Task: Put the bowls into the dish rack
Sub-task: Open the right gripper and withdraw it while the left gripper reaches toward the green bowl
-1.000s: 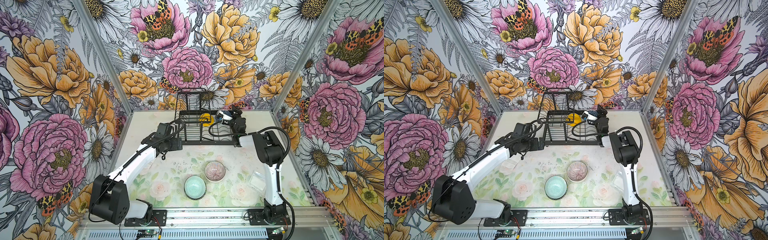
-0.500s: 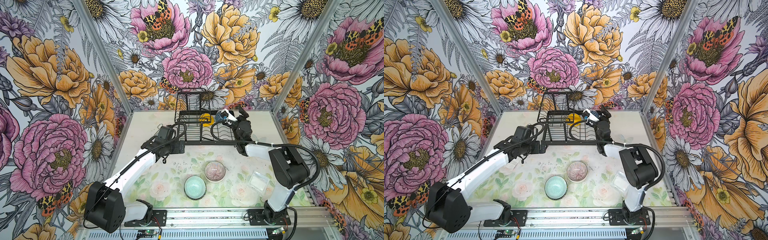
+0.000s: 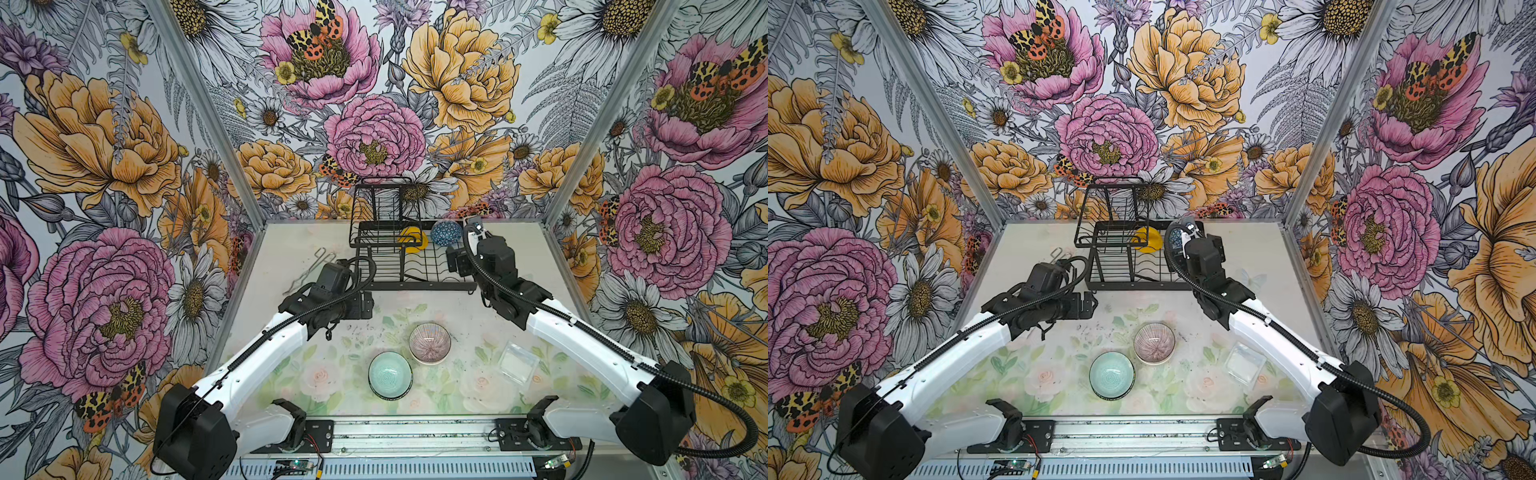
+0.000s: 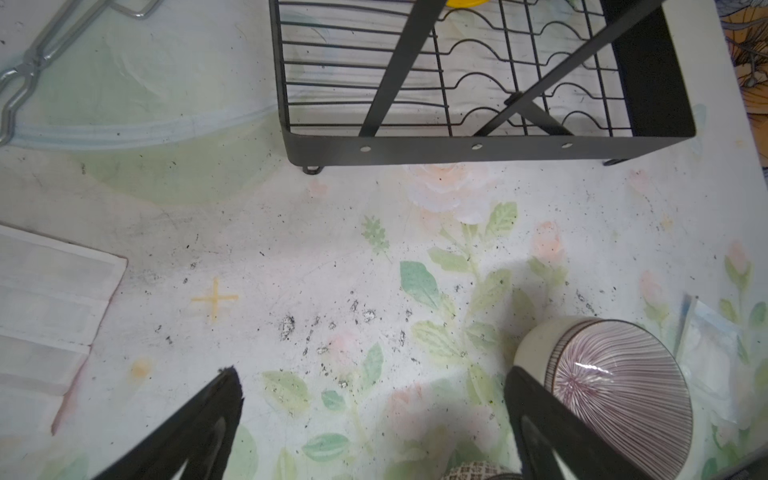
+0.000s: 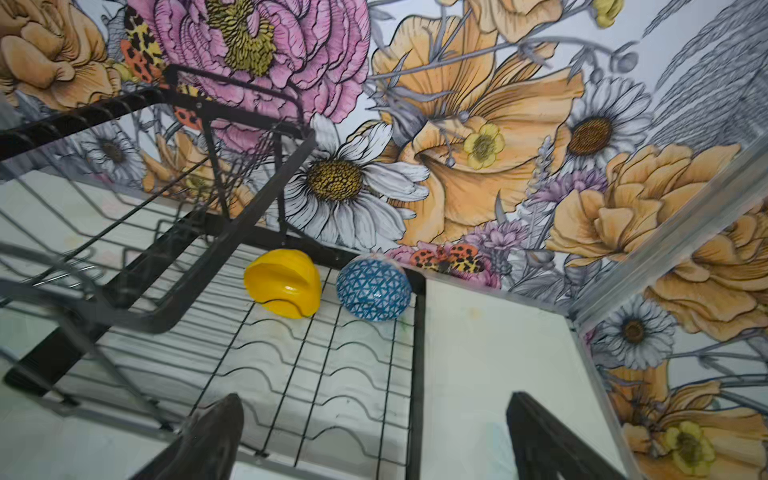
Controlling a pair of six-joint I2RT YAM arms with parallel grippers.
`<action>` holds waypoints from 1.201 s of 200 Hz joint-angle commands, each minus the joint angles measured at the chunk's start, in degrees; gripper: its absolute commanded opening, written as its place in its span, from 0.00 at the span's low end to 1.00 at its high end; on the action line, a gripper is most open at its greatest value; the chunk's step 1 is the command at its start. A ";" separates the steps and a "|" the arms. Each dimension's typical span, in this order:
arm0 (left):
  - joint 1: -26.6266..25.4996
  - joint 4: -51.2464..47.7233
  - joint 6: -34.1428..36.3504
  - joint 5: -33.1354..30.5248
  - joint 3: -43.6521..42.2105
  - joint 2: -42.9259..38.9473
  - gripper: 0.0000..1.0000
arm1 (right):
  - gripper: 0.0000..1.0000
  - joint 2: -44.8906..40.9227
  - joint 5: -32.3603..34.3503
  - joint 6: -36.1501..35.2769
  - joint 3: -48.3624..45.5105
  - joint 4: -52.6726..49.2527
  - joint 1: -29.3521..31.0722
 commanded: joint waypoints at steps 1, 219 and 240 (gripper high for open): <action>-2.38 -5.41 -2.53 -2.26 0.85 -1.74 0.99 | 1.00 0.87 -2.77 16.64 3.05 -19.99 0.63; -22.31 -10.37 -16.08 0.68 -3.24 5.48 0.37 | 0.98 4.11 -20.02 23.70 0.36 -31.39 -5.52; -22.31 -11.33 -16.16 0.70 -3.20 5.87 0.32 | 0.98 4.14 -20.17 23.29 0.53 -31.39 -5.67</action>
